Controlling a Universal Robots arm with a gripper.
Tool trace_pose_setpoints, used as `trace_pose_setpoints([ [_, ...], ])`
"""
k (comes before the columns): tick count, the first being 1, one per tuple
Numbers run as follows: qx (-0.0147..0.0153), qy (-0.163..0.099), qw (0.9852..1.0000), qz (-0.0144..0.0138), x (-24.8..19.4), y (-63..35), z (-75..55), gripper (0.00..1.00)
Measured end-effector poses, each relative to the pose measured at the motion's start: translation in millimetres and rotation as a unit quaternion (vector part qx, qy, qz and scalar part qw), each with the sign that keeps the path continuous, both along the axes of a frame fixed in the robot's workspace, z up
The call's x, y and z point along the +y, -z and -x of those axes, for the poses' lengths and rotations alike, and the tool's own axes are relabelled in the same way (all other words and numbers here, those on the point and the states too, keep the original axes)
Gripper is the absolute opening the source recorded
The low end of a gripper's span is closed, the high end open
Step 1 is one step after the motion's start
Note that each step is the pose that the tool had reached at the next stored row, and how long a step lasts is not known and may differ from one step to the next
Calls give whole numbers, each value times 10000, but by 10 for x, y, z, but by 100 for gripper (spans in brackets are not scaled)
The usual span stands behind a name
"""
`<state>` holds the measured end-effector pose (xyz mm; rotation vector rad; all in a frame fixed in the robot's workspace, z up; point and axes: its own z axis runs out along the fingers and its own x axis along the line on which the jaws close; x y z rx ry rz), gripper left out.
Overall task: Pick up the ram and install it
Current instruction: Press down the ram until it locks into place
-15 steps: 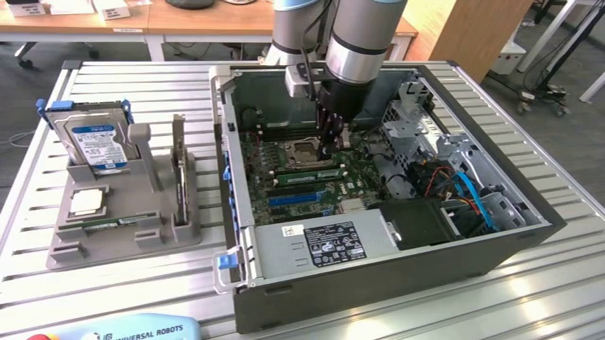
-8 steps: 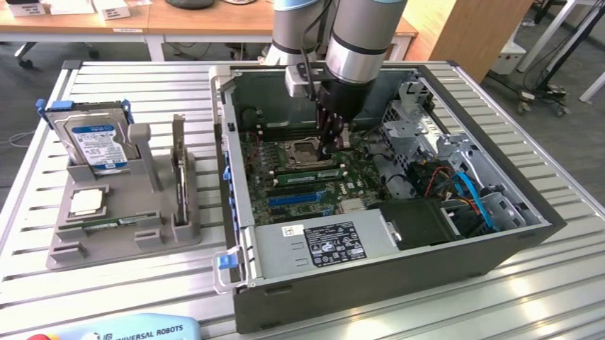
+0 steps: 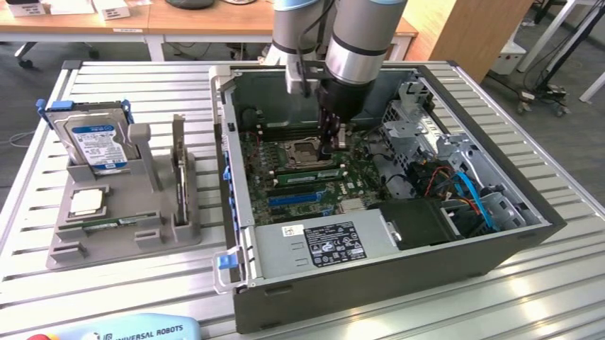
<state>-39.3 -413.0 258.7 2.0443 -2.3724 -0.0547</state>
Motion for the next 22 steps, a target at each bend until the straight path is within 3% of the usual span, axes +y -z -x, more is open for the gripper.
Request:
trace_pose_setpoints([
  [6,0,548,9985,0,0,11,0,10],
  [12,0,1091,9940,0,0,22,0,10],
  [19,0,1700,9854,0,0,35,0,10],
  [20,0,1853,9827,0,0,39,0,10],
  [22,0,2032,9791,0,0,43,0,10],
])
